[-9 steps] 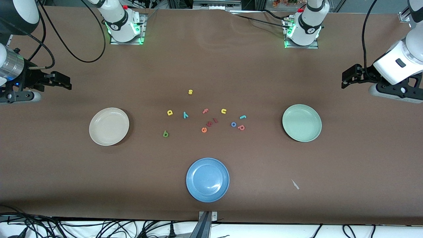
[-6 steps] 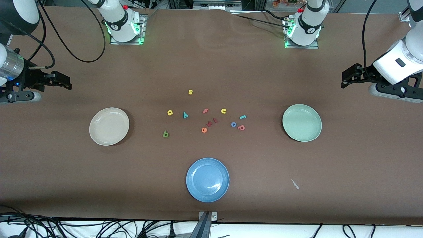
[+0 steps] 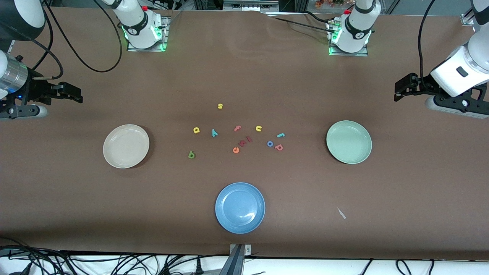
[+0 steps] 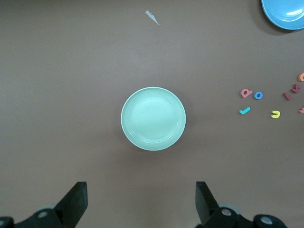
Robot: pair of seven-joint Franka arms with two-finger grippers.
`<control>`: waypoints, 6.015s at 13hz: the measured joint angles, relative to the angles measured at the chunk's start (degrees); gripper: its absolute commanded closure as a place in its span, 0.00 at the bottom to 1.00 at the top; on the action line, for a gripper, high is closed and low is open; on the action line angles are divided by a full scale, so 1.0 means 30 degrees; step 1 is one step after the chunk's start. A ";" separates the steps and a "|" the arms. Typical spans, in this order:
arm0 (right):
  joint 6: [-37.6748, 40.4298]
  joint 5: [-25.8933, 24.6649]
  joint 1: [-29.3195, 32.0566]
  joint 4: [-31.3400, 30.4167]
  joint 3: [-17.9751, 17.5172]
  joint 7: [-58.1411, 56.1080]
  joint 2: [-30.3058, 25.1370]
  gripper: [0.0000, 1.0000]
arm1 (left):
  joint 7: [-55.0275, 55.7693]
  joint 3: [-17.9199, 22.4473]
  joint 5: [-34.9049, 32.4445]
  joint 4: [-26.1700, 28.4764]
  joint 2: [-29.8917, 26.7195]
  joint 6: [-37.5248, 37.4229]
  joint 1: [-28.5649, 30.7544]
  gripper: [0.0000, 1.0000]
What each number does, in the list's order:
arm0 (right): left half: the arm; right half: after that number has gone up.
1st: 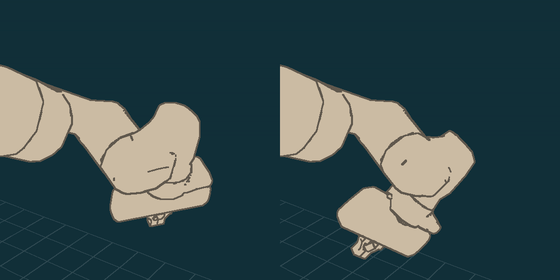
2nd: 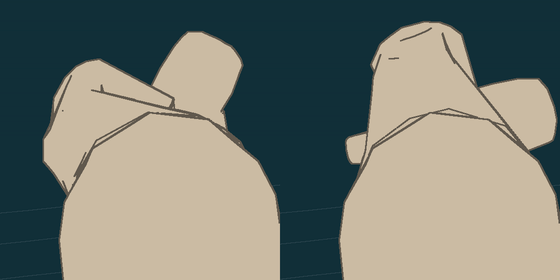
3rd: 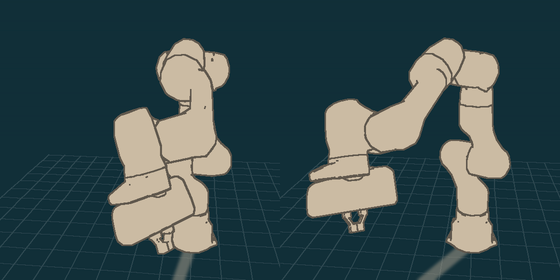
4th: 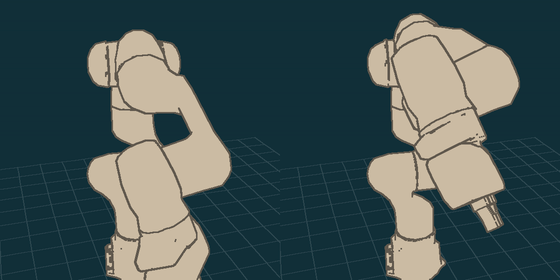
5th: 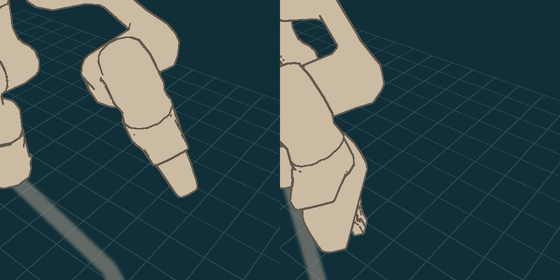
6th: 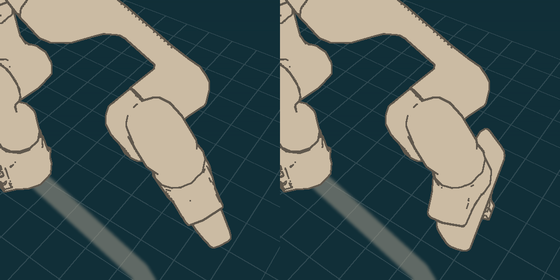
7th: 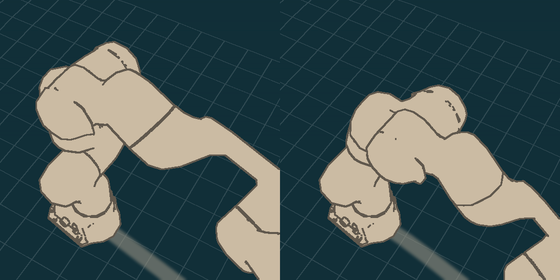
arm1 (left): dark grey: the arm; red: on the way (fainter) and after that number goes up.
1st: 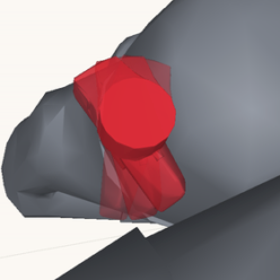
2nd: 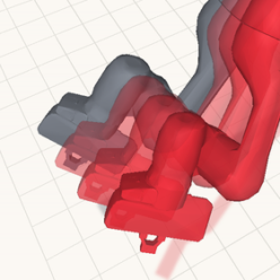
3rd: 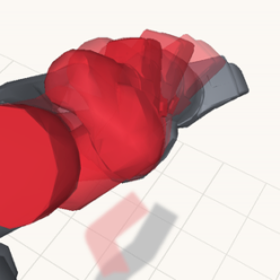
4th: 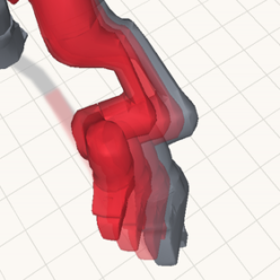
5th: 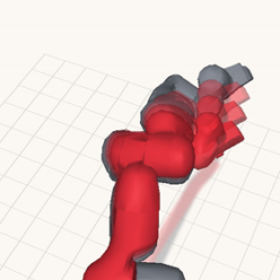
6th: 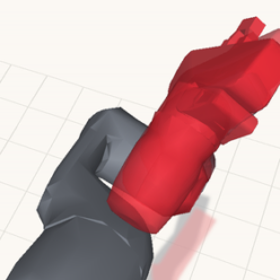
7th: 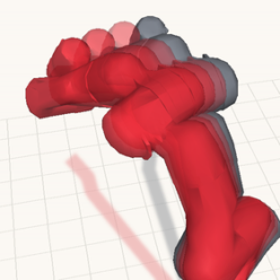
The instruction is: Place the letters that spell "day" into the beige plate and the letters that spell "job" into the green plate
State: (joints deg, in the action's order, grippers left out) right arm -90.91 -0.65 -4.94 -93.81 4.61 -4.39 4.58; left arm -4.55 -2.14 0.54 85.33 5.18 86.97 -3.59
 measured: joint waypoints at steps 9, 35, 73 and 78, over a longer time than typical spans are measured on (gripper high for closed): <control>0.0007 -0.0001 0.0030 0.0000 0.0000 0.0000 0.0001 0.00 | 0.0013 0.0000 0.0000 -0.0001 -0.0010 -0.0211 0.0003 0.00; 0.0018 -0.0012 0.0061 0.0000 0.0000 0.0000 0.0013 0.00 | 0.0014 -0.0132 0.0000 -0.0032 -0.0013 -0.0537 -0.0064 0.00; 0.0043 -0.0113 0.0108 -0.0018 0.0013 -0.0001 0.0094 0.00 | 0.0008 -0.0287 0.0019 0.0169 0.0883 -0.0824 -0.0940 0.00; 0.0066 -0.0477 0.0107 -0.0034 0.0012 -0.0001 0.0118 0.00 | 0.0006 -0.0372 0.0092 0.0205 0.2564 -0.0795 -0.3516 0.00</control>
State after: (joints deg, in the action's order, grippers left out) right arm -90.71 -2.08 -4.62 -93.91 4.64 -4.39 4.94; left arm -4.53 -3.26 0.82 85.95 12.88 84.58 -14.14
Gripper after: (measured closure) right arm 0.000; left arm 0.000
